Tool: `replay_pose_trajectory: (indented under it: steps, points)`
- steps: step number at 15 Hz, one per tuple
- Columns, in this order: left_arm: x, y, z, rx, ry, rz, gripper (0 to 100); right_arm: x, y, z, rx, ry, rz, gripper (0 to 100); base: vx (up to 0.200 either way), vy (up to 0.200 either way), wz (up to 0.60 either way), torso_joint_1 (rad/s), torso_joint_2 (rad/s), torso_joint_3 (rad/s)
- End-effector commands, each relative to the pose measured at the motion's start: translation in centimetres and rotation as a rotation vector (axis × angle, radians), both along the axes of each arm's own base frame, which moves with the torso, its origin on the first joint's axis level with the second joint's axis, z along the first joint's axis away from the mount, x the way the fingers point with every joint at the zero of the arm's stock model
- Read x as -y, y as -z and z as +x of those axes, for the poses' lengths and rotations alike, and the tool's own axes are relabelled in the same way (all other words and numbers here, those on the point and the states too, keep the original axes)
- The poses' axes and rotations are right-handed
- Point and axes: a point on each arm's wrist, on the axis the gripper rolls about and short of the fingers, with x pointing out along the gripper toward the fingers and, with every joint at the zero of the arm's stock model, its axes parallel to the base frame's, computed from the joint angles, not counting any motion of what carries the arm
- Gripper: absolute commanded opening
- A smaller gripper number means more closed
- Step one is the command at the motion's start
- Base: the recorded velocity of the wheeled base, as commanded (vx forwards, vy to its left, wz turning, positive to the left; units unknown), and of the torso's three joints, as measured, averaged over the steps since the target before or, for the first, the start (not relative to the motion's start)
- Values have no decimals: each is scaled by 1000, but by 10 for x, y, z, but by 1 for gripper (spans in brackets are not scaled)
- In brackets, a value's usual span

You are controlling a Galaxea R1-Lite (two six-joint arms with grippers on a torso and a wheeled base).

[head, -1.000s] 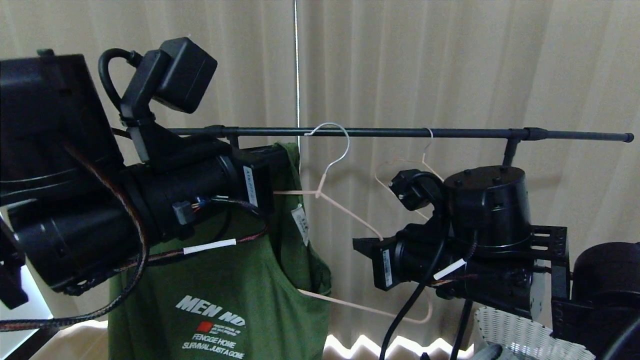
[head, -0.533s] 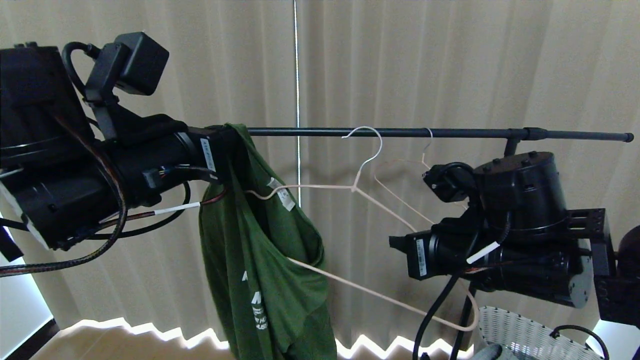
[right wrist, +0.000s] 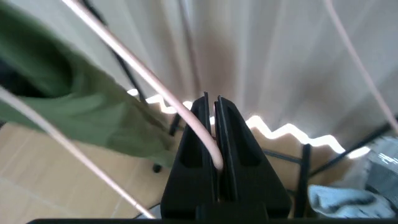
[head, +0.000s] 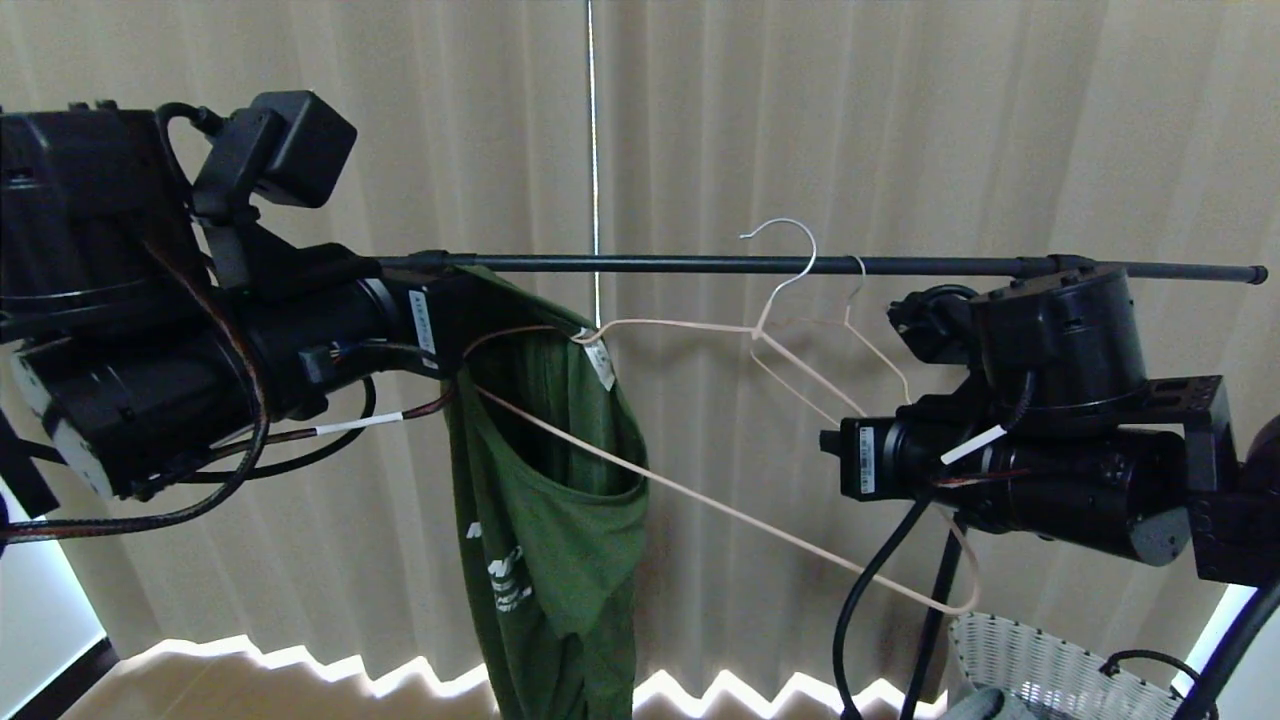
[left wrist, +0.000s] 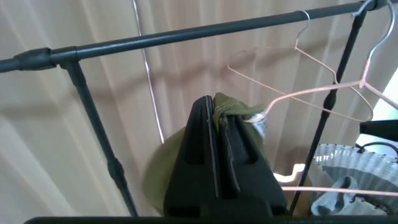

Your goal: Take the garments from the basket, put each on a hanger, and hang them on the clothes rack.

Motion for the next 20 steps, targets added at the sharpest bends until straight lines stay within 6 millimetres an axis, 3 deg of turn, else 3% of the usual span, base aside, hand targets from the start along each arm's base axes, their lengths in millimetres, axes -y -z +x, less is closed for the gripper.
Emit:
replay_pose_trajectory:
  steps: [1, 5, 10, 13, 17, 20]
  points:
    - [0, 2, 0, 1, -1, 23, 0, 2, 2, 5, -3, 24, -8, 0, 0, 0, 0, 0, 0, 0]
    - [14, 11, 1, -36, 35, 65, 0, -3, -1, 12, 20, 38, -4, 0, 0, 0, 0, 0, 0, 0]
    - [22, 8, 10, -22, 45, 53, 0, -27, 9, -8, -6, -60, -29, 0, 0, 0, 0, 0, 0, 0]
    - [42, 6, 0, -8, 127, 39, 0, -41, 11, -7, -5, -89, -29, 0, 0, 0, 0, 0, 0, 0]
    - [60, 3, 6, 15, 172, 36, 0, -60, 8, -5, 10, -129, -18, 0, 0, 0, 0, 0, 0, 0]
    - [77, 6, -7, 11, 244, 42, 0, -72, 8, -6, 14, -158, -15, 0, 0, 0, 0, 0, 0, 0]
